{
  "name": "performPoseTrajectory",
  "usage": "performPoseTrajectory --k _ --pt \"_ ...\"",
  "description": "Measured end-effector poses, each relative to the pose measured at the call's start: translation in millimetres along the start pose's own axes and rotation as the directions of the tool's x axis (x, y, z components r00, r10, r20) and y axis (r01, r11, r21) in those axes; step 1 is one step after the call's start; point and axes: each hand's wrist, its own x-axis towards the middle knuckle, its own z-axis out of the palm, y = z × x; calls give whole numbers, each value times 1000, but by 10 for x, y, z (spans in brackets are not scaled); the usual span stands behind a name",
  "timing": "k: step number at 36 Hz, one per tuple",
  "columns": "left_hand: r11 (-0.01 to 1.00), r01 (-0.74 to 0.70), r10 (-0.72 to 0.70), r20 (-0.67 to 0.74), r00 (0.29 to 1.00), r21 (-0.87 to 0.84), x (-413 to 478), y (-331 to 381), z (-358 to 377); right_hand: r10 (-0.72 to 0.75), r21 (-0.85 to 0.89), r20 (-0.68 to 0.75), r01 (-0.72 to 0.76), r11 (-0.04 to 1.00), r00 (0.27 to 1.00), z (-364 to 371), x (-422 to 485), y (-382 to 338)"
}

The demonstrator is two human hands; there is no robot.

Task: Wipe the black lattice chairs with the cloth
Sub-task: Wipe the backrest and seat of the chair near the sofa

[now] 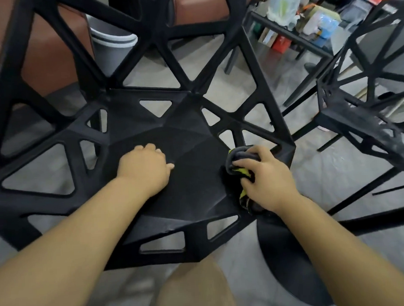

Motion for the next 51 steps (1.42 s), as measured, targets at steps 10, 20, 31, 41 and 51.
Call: performPoseTrajectory --k 10,20,31,41,51 --pt "990 12 -12 2 1000 -144 -153 92 153 229 96 -388 -208 973 893 82 3 533" --pt "972 24 -36 -47 998 -234 -245 81 145 397 406 -182 -299 864 900 210 -413 -376" --pt "956 13 -46 -108 993 -293 -271 108 81 608 364 -147 -529 766 780 117 -537 -124" --pt "902 -50 -6 -128 992 -429 -321 36 44 26 369 -113 18 929 993 162 -494 -1042" --pt "882 -205 176 -107 979 -425 -699 -483 65 615 289 -138 -563 775 776 164 -479 -465"
